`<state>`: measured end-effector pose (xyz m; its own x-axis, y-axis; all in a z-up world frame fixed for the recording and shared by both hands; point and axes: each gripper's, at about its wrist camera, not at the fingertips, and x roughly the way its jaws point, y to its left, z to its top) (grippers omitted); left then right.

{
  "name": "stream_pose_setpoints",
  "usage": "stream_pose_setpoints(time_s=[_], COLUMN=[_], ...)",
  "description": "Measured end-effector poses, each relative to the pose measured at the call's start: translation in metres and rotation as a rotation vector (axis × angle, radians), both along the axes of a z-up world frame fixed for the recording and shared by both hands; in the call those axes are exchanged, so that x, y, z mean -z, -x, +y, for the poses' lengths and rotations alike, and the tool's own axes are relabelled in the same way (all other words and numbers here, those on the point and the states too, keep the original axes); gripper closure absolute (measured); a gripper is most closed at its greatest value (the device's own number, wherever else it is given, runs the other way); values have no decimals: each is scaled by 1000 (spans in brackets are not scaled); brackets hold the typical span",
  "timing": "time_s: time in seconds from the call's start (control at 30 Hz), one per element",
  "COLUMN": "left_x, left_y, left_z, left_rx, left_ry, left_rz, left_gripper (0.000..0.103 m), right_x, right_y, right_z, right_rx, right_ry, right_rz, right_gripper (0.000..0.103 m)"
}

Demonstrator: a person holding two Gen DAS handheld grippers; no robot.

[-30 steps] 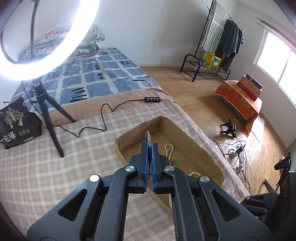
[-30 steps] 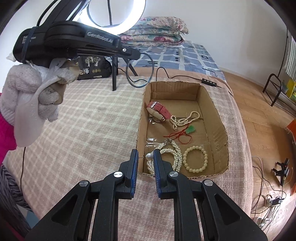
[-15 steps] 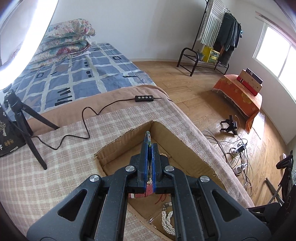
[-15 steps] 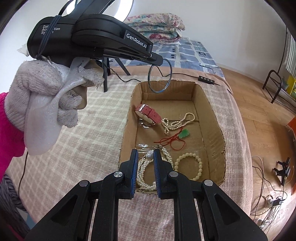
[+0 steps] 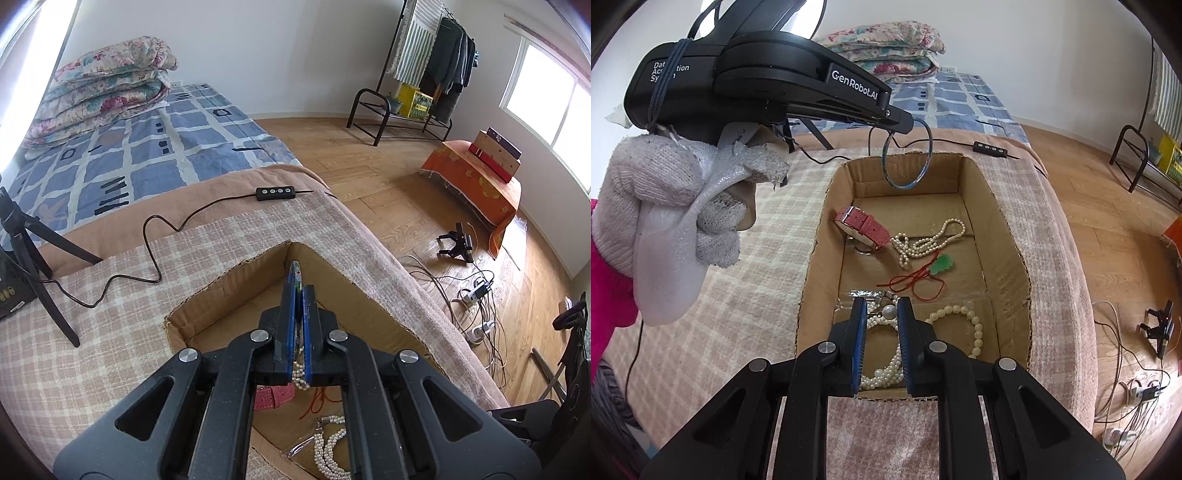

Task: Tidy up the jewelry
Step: 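Carry the bangle with left tool while right tool carries the pearl over the box, then open left tool dropping the bangle while right tool releases the pearl into the box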

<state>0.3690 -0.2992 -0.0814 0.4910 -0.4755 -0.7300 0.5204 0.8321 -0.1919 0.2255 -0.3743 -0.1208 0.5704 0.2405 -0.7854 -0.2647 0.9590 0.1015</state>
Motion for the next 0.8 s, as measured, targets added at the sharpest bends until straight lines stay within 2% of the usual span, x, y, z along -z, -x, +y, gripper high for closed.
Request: stream_pose_setpoints(time_s=[0.1,0.17,0.2,0.23,0.3,0.37,0.4,0.43,0.47,0.53,0.8], left_x=[1,0,-1,-1,-2,-3,-3,-4,-6,-10,-20], left_y=[2,4,4,5,6,5,5,6,8,12,13], left_z=[-4,-4,-4,-5,-5,-4,-3,-2,-1,3,8], left_rx=[8,11,10,8,6,5,6,7,3,-18,-34], left_ry=[-5,-3,-4,-4,-6,-7,-8,-3,1,7,6], left_rz=[-3,-8,-11,-14,-17,-15,-13,-14,-26,-61,-73], left_gripper=[102,102,102,102,102,99,93,73,47,30,29], right_x=[0,0,0,0,-2,-3,-3,-4,-4,-5,-8], right_y=[0,0,0,1,2,2,2,2,2,3,5], right_z=[1,2,2,2,0,0,0,2,3,6,14], right_rx=[-1,0,3,8,18,26,33,42,47,49,63], right_ry=[4,9,13,16,15,21,33,49,62,83,137], right_rz=[-7,-10,-13,-17,-29,-32,-33,-39,-45,-51,-53], right_gripper=[88,85,76,62,50,45,38,32,31,31,26])
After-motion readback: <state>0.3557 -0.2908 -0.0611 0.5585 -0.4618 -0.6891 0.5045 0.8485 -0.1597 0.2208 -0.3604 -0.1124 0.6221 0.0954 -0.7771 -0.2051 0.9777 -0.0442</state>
